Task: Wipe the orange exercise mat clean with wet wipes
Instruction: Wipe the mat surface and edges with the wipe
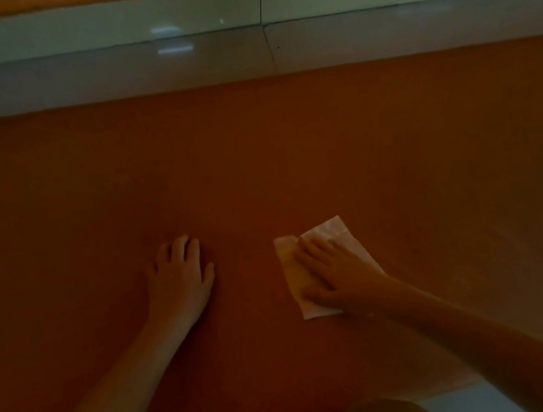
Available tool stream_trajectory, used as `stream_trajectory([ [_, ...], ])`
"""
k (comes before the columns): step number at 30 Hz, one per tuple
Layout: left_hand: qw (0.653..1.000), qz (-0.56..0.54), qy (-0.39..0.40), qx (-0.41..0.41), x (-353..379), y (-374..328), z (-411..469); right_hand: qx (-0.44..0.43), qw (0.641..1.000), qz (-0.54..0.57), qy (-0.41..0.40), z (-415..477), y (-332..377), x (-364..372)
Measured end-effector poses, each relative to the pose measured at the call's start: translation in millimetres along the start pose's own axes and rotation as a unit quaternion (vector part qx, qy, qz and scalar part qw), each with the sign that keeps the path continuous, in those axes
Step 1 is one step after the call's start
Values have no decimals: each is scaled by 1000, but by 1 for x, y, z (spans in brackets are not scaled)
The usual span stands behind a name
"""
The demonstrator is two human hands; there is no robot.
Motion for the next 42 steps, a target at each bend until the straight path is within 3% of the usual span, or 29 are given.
stream_trajectory([
  [5, 999, -13, 32, 11, 10, 0, 7, 128, 988, 12, -82, 40, -32, -26],
  [9, 998, -27, 45, 16, 15, 2, 9, 23, 998, 15, -64, 37, 8, -18],
  [12, 999, -21, 44, 22, 12, 3, 14, -21, 999, -38, -33, 35, -11, -14],
  [15, 998, -38, 40, 21, 5, 3, 28, 60, 995, -68, -52, 49, -52, -30],
  [18, 999, -22, 42, 14, 5, -1, 33, 162, 981, -15, -107, 65, -64, -45],
  [20, 999, -13, 32, 13, 5, -1, 33, 127, 987, 7, -102, 70, -43, -43],
  [25, 999, -34, -6, 29, -12, 3, 44, -98, 985, -120, -74, 60, -34, -31],
  [28, 999, -36, 1, 20, -17, 8, 55, -62, 984, -145, -82, 73, -68, -46],
  [33, 999, -31, 6, 21, -18, 9, 66, 104, 984, -28, -142, 117, -63, -77],
  [35, 999, -33, -8, 18, -20, 8, 68, 70, 988, -23, -138, 125, -36, -70],
  [39, 1000, -25, 15, 12, -20, 12, 75, -90, 980, -126, -124, 119, -26, -59],
  [42, 999, -16, 32, 15, -21, 13, 77, -58, 981, -136, -129, 130, -63, -82],
])
Point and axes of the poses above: each hand's wrist, its own z-axis towards the middle knuckle, its own x-axis out of the palm, y = z × x, the point moved 6 cm from there along z, towards the middle knuckle, and after that the axes turned 2 degrees about y, right-handed, at the moved point
